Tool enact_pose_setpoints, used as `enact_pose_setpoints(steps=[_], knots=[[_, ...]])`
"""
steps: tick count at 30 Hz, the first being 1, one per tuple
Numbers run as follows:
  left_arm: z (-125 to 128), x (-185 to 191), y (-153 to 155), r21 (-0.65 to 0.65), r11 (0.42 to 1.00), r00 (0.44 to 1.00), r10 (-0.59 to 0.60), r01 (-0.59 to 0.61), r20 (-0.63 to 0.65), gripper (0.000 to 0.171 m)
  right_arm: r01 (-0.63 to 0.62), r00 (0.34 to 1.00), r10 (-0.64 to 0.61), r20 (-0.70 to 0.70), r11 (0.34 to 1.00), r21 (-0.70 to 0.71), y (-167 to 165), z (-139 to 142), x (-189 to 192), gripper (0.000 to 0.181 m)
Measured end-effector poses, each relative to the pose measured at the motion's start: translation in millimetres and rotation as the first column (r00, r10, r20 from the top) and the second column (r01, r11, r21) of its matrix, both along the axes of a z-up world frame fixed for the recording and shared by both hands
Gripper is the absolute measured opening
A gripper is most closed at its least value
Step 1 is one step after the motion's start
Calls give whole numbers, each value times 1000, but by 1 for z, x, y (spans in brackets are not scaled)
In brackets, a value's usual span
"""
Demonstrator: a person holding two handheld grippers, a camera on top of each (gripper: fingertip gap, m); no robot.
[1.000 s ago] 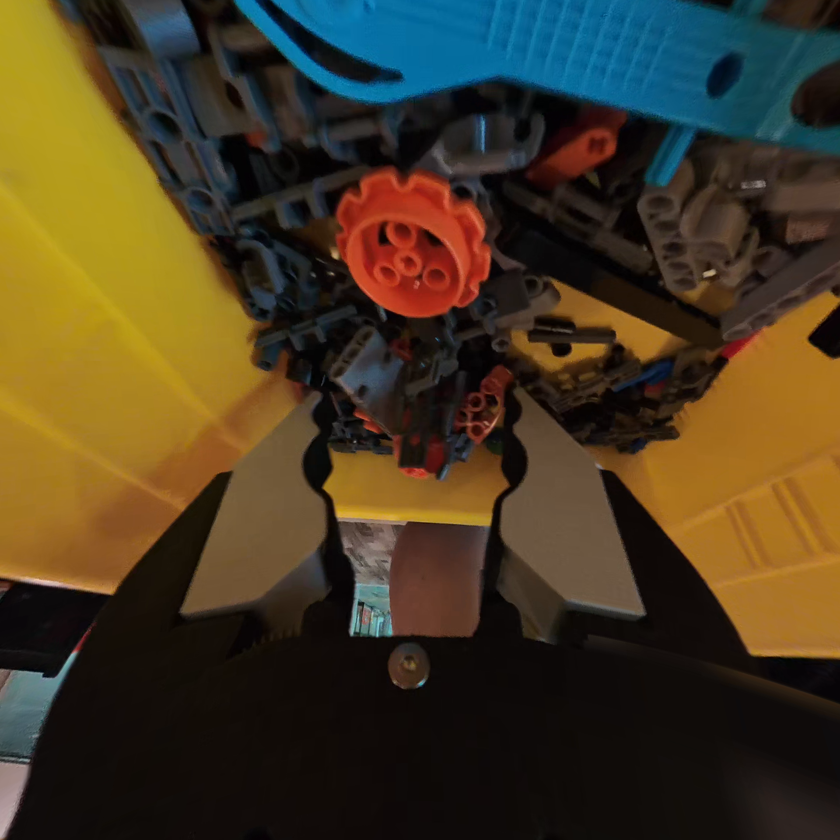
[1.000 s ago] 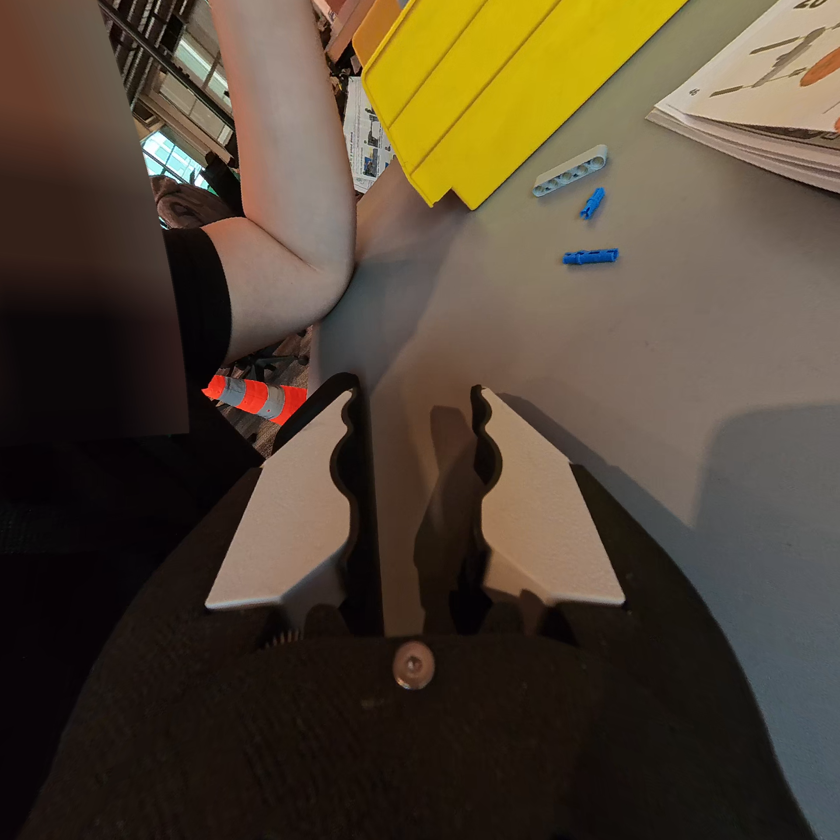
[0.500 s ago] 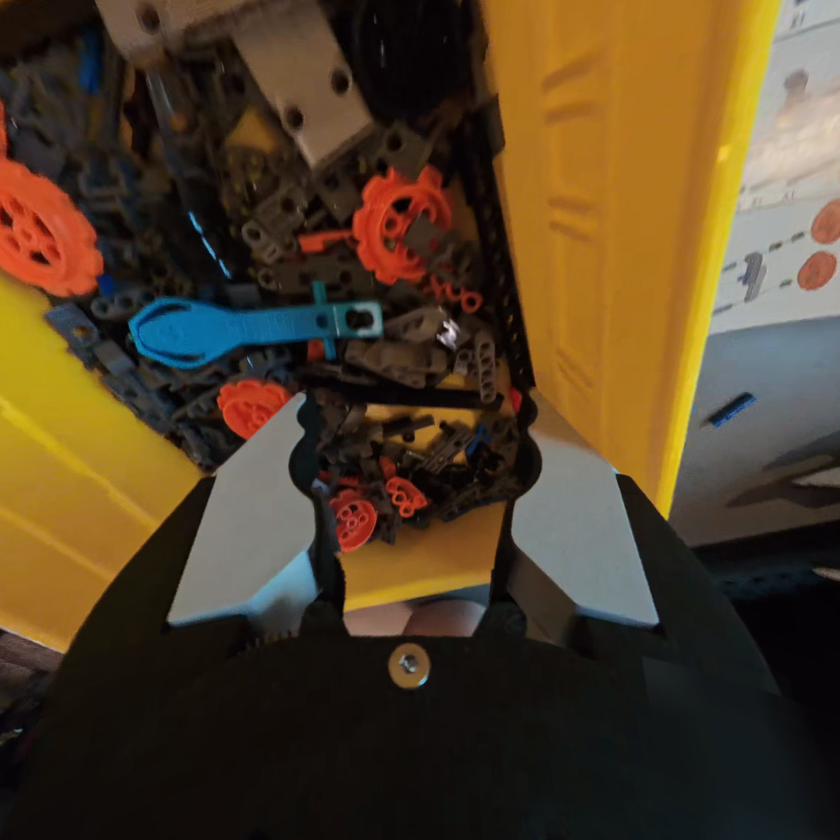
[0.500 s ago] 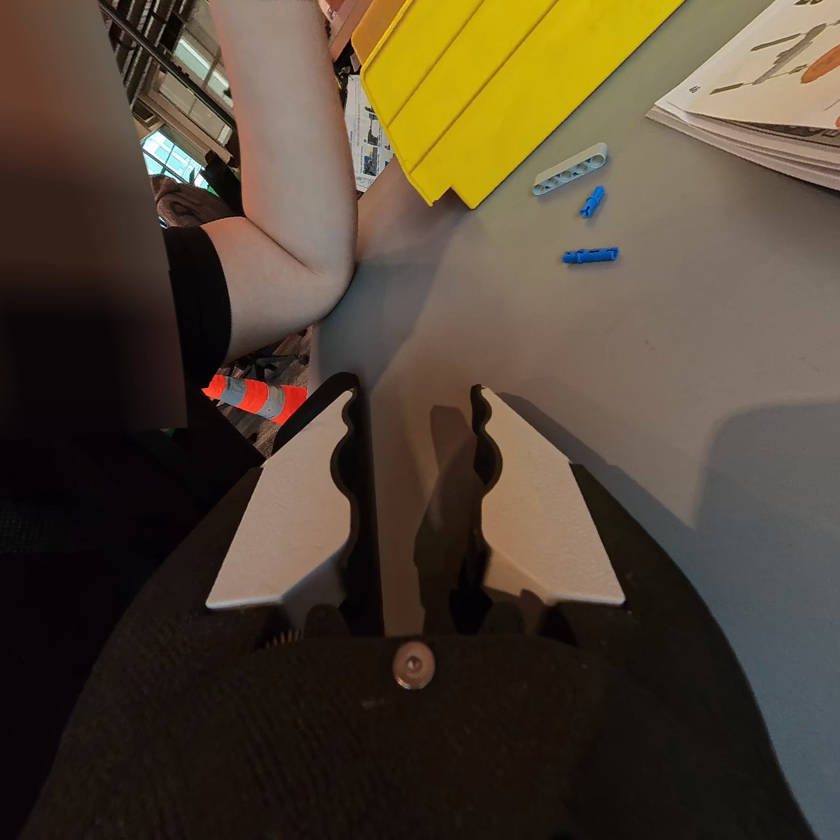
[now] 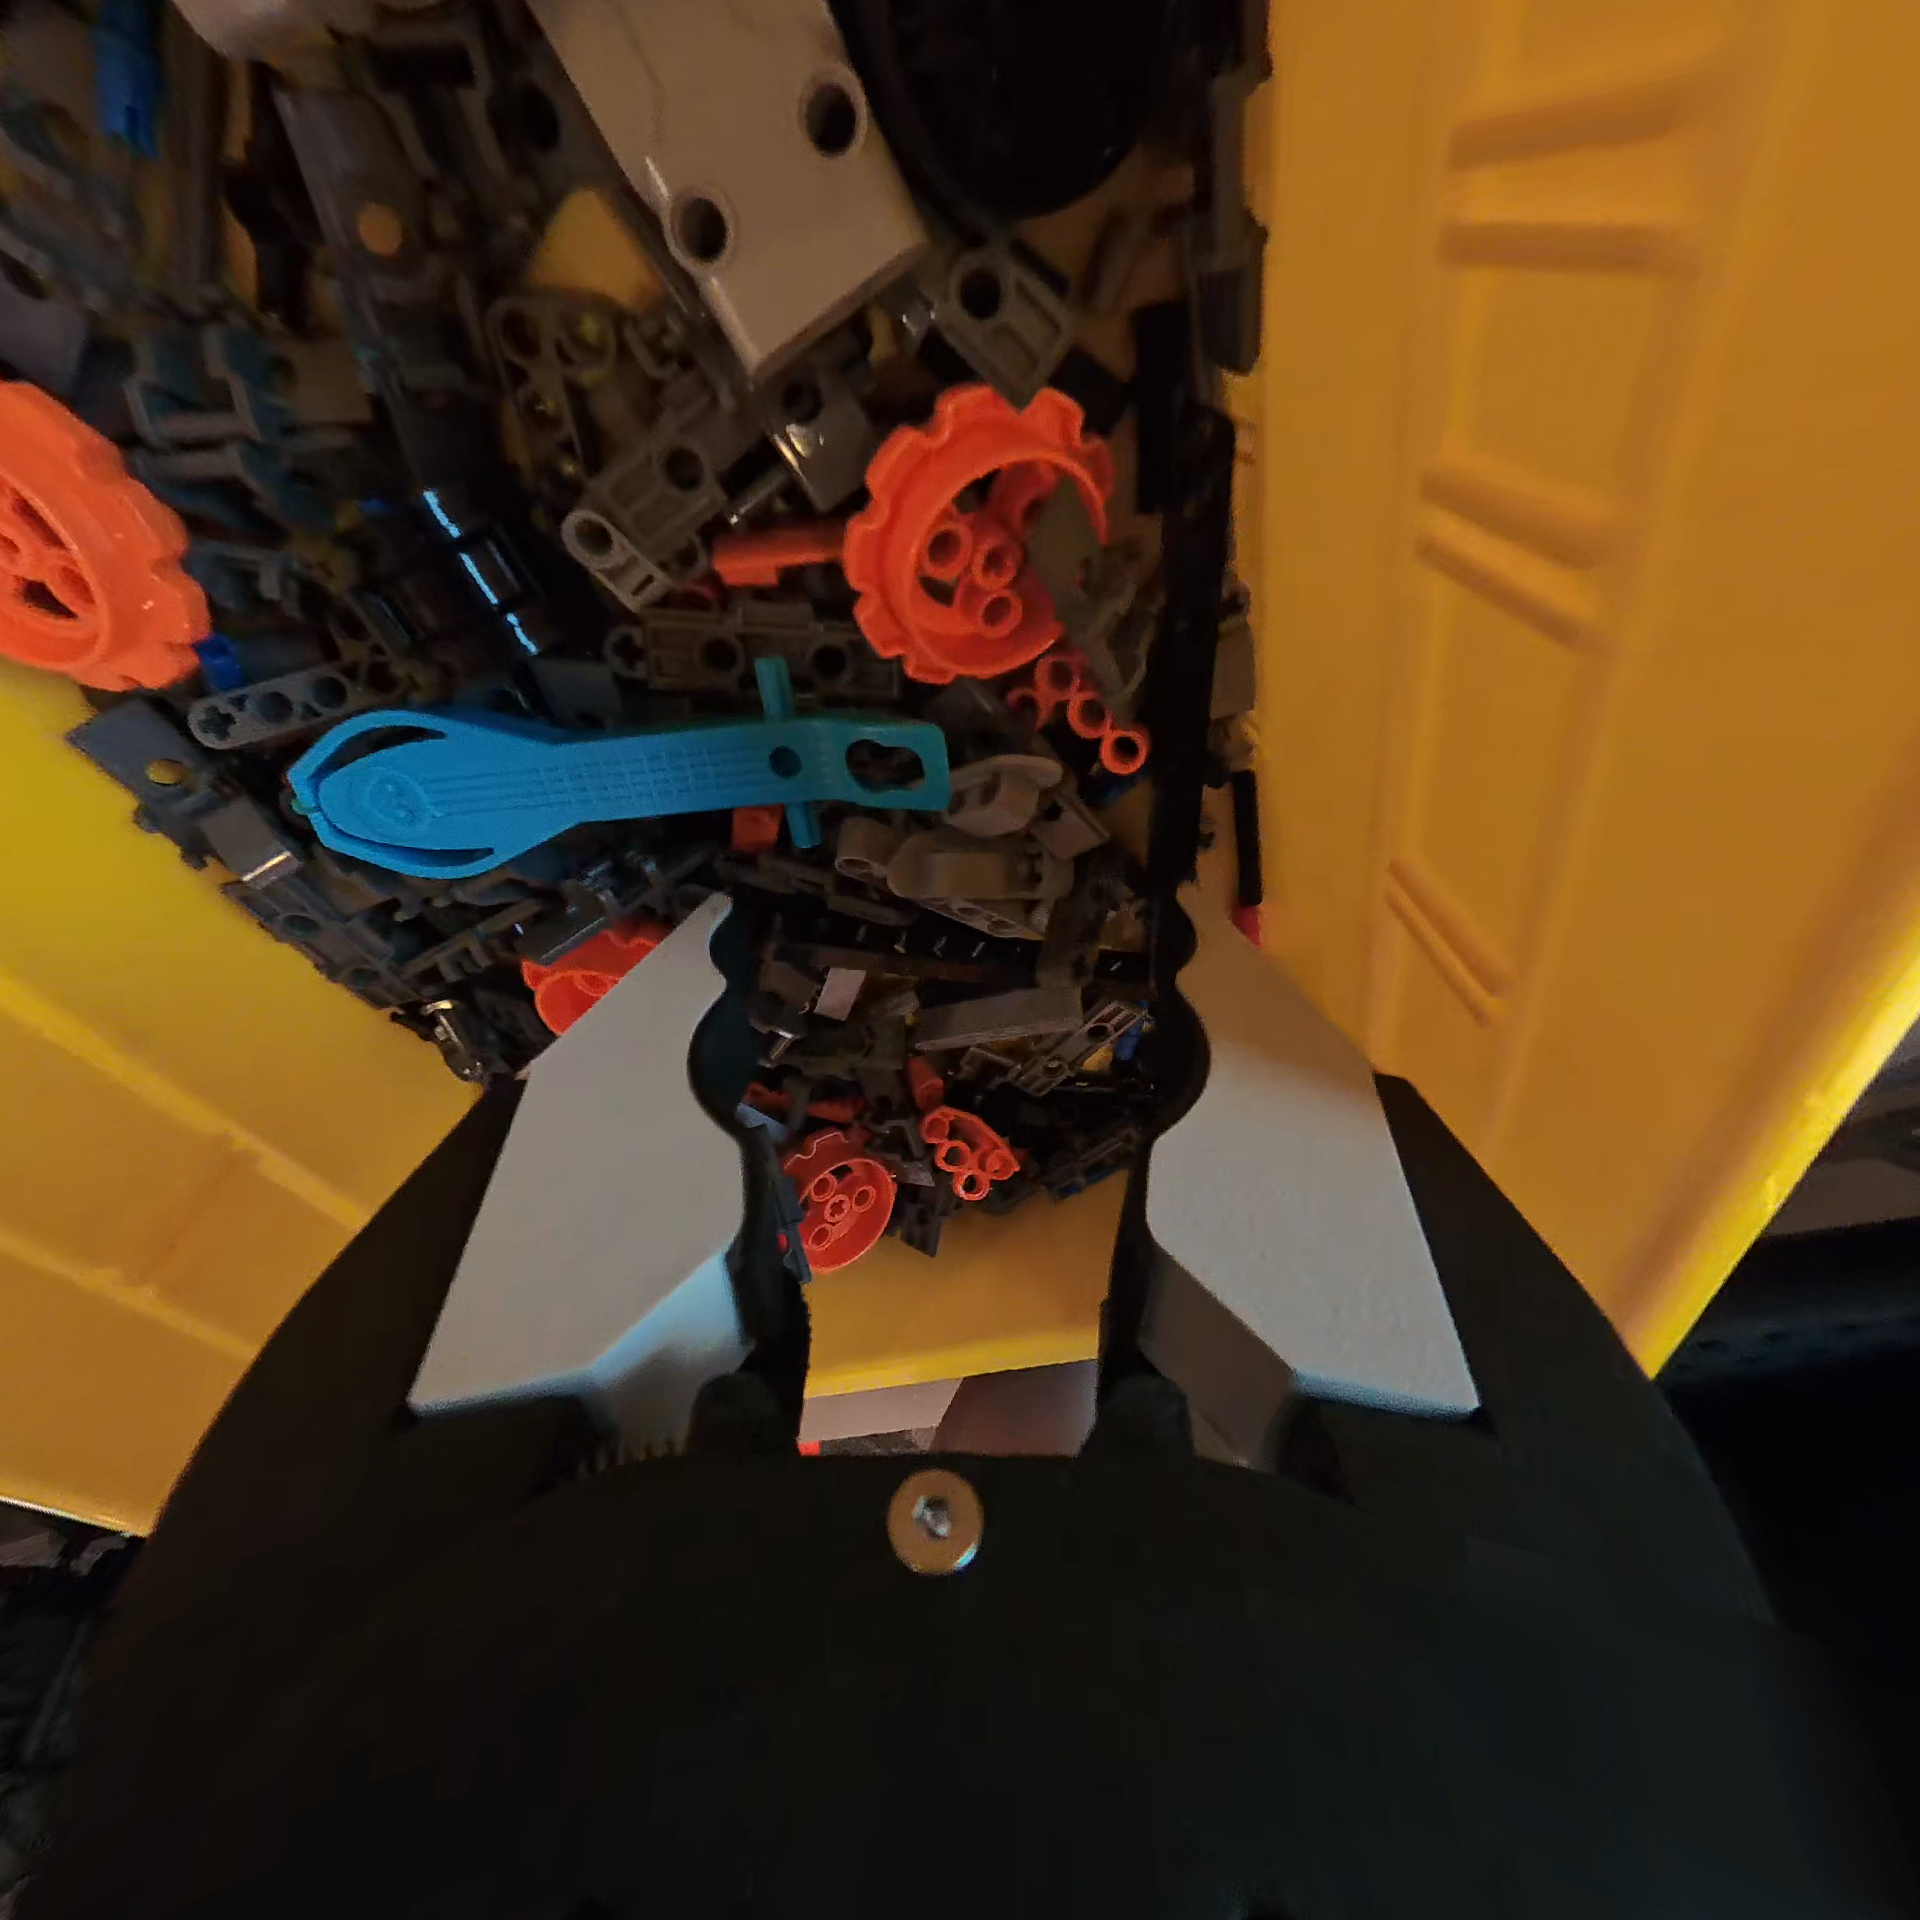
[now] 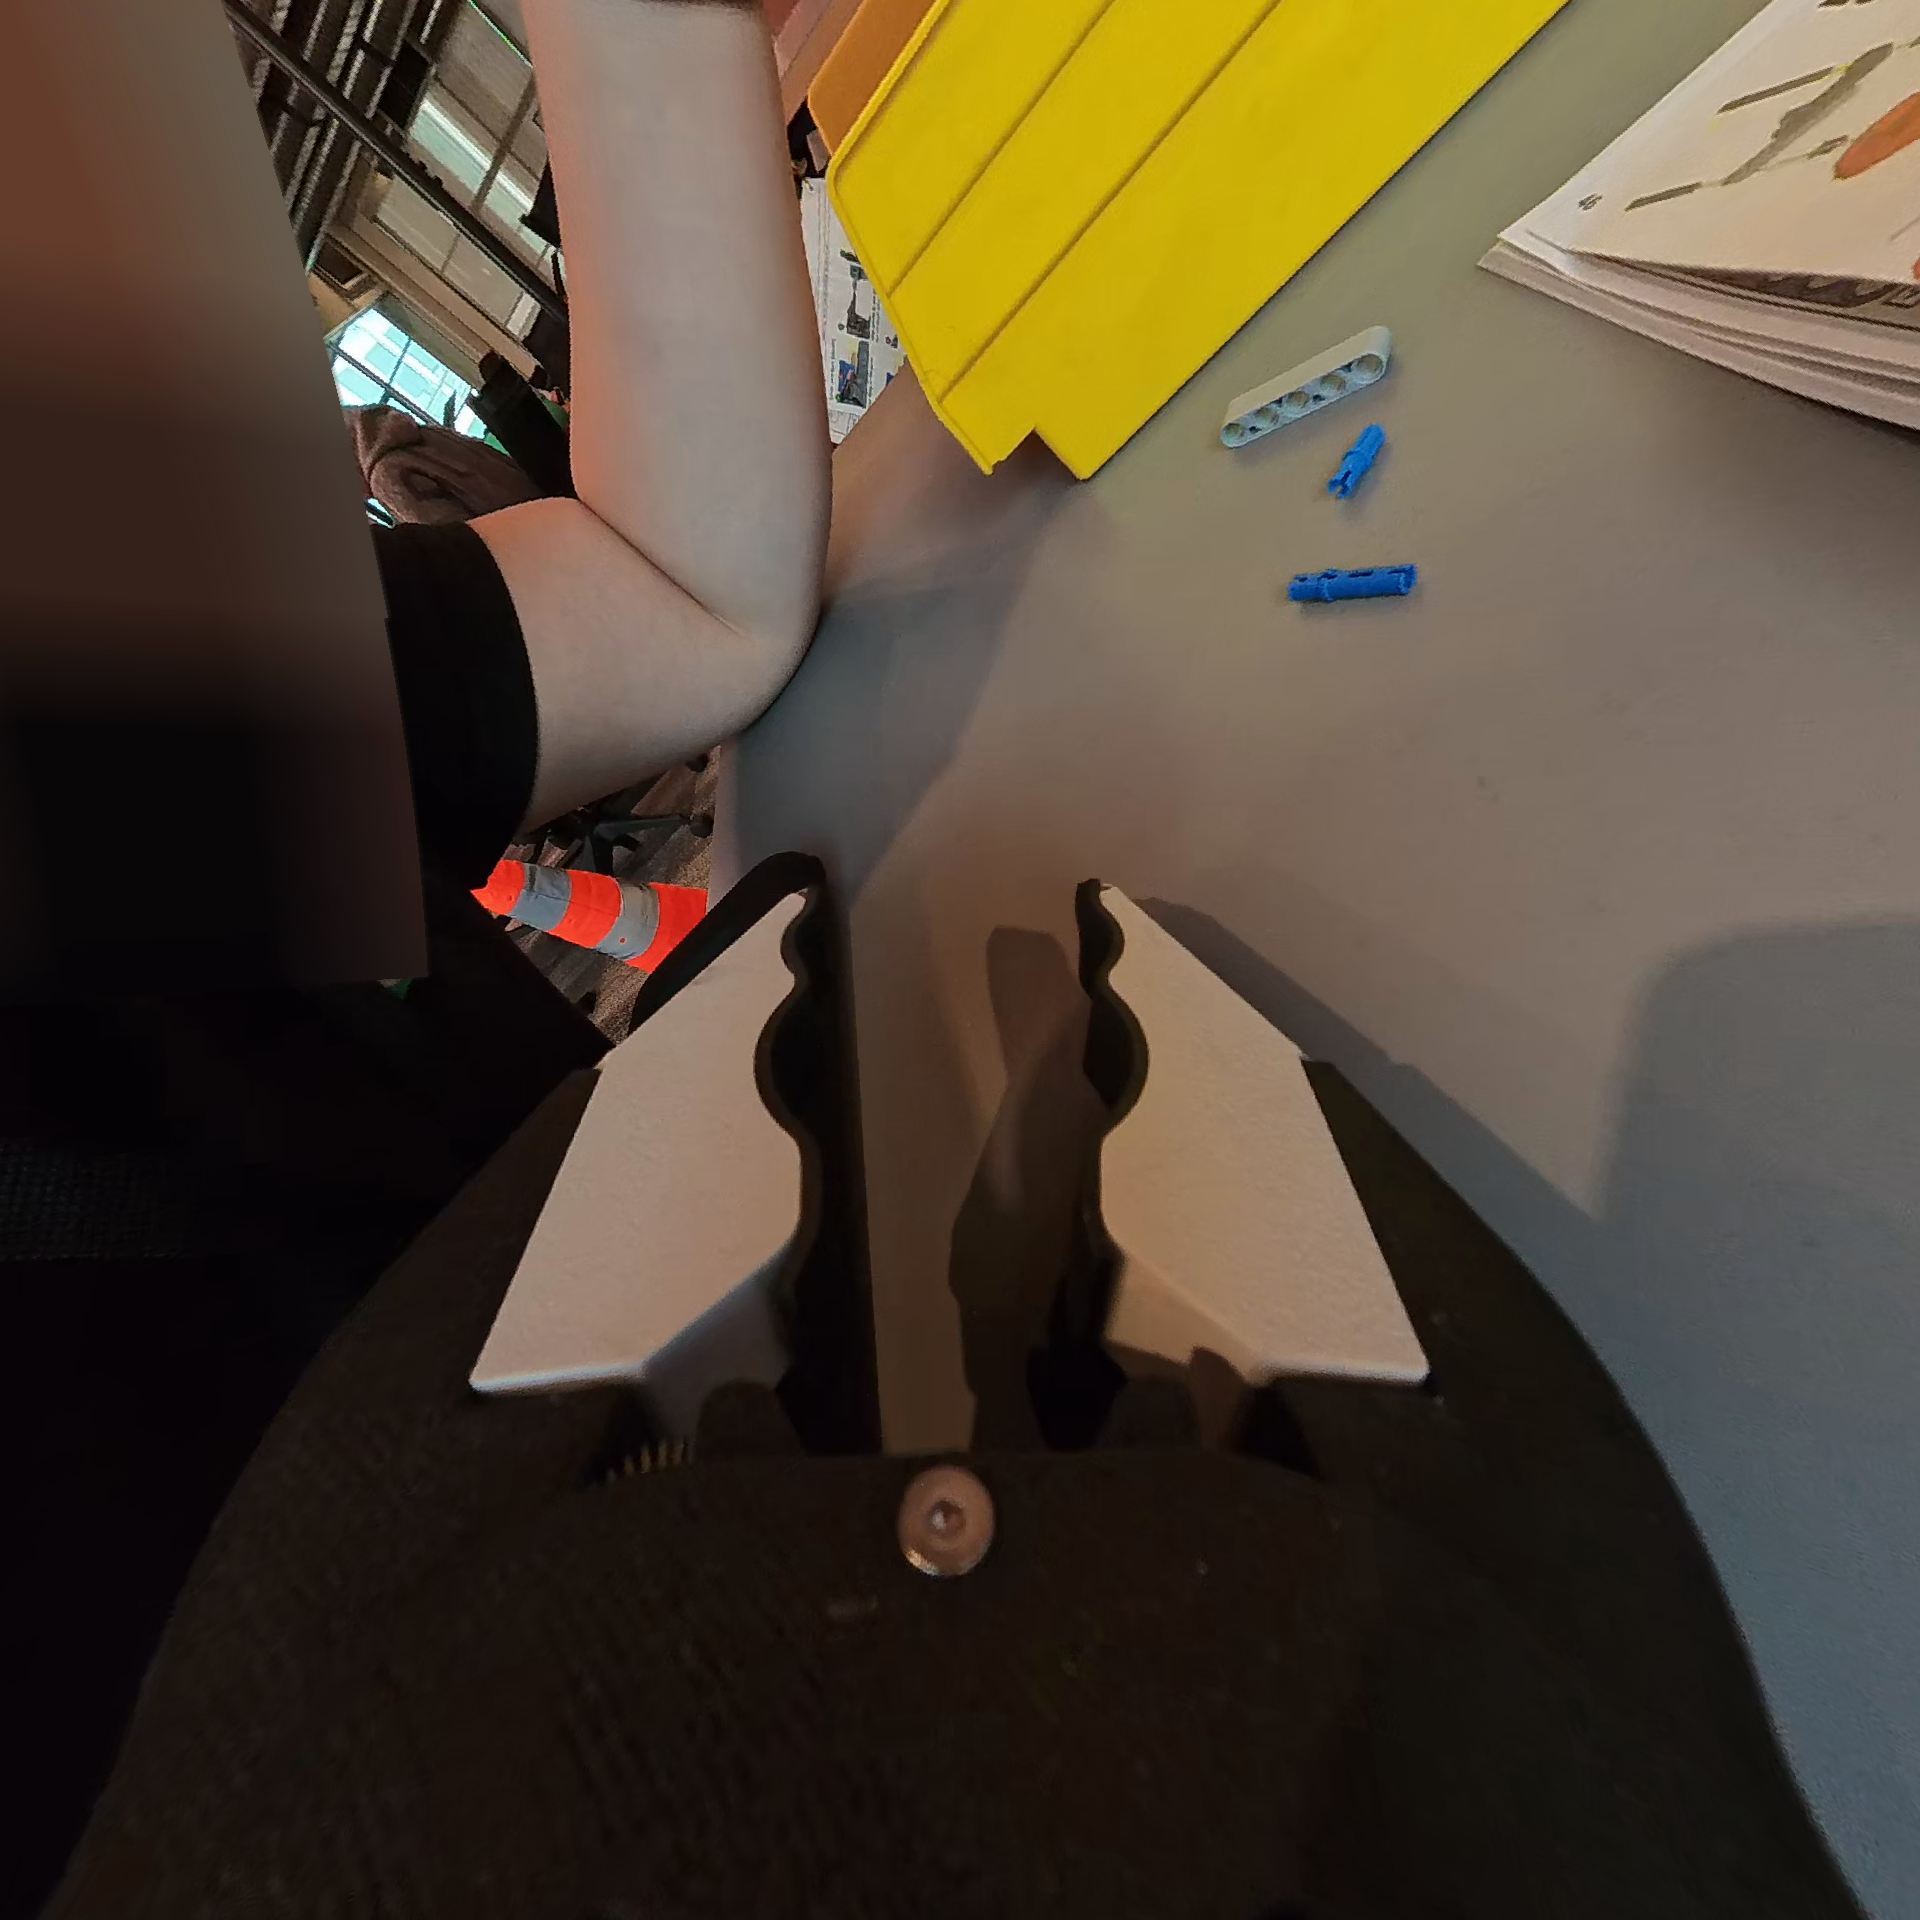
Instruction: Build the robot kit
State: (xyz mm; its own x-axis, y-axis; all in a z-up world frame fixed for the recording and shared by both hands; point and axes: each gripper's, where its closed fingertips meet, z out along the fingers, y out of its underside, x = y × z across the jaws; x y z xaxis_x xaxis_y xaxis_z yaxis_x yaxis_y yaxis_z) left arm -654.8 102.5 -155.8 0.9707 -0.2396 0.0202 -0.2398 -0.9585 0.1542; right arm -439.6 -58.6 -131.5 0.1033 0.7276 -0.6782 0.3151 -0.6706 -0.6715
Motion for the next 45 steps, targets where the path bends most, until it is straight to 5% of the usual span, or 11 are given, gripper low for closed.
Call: enact_pose_setpoints(steps=[2, 4, 9, 12, 20, 23, 31, 36, 42, 45], knots=[[1, -4, -2, -6, 1000, 1000, -3, 3, -8, 71, 0, 1000, 0, 0, 1000, 0, 0, 0, 0, 47], [1, -7, -11, -45, 999, 1000, -12, 12, 2, 21, 0, 1000, 0, -1, 1000, -1, 0, 0, 0, 47], [2, -29, -50, -208, 978, 999, 35, -37, -14, 15, 0, 1000, 0, -2, 1000, -2, 0, 0, 0, 47], [9, -45, -57, -201, 974, 994, 97, -104, -45, 15, -1, 1000, 1, -1, 1000, -3, 0, 0, 0, 47], [37, -22, 23, 204, 970, 989, 120, -136, 89, 88, -3, 1000, 3, 2, 1000, -5, -1, 0, -1, 46], [22, -9, 29, 161, 977, 985, 118, -138, 129, 101, -4, 1000, 4, 2, 1000, -5, -1, -1, -1, 46], [-10, -26, 14, 5, 994, 994, 107, -107, -22, 112, 3, 1000, -3, -11, 1000, -13, 0, 1, 0, 47], [-7, -37, -8, -72, 991, 994, 110, -112, -29, 84, 2, 1000, -2, -8, 1000, -14, 0, 1, 0, 47], [1, -42, -59, -249, 963, 995, 100, -103, -25, 26, 1, 1000, -2, -8, 1000, -14, 0, 1, 0, 47], [9, -48, -79, -289, 950, 993, 104, -115, -53, 25, 1, 1000, -2, -8, 1000, -14, 0, 1, 0, 47]])
